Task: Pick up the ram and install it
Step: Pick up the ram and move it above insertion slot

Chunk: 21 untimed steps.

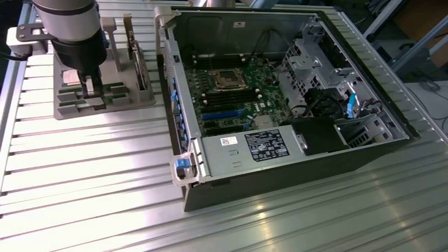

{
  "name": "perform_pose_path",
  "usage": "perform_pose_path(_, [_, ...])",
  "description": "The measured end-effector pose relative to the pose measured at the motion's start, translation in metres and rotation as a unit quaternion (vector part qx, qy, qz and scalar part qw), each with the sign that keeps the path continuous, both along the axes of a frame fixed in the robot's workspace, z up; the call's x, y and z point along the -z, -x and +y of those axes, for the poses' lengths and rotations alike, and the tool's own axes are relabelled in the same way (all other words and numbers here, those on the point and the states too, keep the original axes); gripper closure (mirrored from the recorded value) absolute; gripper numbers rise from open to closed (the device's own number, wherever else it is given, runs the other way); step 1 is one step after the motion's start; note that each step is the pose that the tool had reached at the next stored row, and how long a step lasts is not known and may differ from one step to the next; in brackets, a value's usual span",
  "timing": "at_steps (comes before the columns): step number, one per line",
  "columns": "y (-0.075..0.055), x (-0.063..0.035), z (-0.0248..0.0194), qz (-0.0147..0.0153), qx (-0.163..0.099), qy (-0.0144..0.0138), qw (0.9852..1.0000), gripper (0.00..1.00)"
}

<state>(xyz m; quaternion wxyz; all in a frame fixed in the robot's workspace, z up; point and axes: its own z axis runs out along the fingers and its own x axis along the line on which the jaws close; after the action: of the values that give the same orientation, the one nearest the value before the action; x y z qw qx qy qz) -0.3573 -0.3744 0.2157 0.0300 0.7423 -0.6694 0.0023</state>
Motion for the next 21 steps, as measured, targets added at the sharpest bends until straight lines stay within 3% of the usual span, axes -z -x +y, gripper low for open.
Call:
perform_pose_path(4, [0.000, -0.0120, 0.0001, -0.0010, 0.000, 0.0000, 1.0000, 0.64])
perform_pose_path(6, [0.004, -0.0117, 0.0016, -0.0010, 0.000, -0.0015, 1.0000, 0.64])
perform_pose_path(8, [0.004, -0.0089, 0.0074, -0.0011, 0.000, -0.0039, 1.0000, 0.64])
perform_pose_path(13, [0.004, 0.0003, 0.0134, -0.0010, -0.002, -0.0040, 1.0000, 0.64])
perform_pose_path(14, [0.005, 0.0004, 0.0134, -0.0009, -0.002, -0.0054, 1.0000, 0.64])
perform_pose_path(15, [0.005, 0.0006, 0.0133, -0.0011, -0.002, -0.0126, 0.9999, 0.64])
perform_pose_path(17, [0.005, 0.0006, 0.0116, -0.0012, -0.002, -0.0478, 0.9989, 0.64])
perform_pose_path(18, [0.005, 0.0006, 0.0113, -0.0011, -0.002, -0.0565, 0.9984, 0.64])
perform_pose_path(19, [0.006, 0.0005, 0.0110, -0.0011, -0.002, -0.0632, 0.9980, 0.64])
perform_pose_path(20, [0.005, 0.0005, 0.0110, -0.0011, -0.002, -0.0671, 0.9977, 0.64])
perform_pose_path(21, [0.006, 0.0010, 0.0110, -0.0011, -0.002, -0.0672, 0.9977, 0.64])
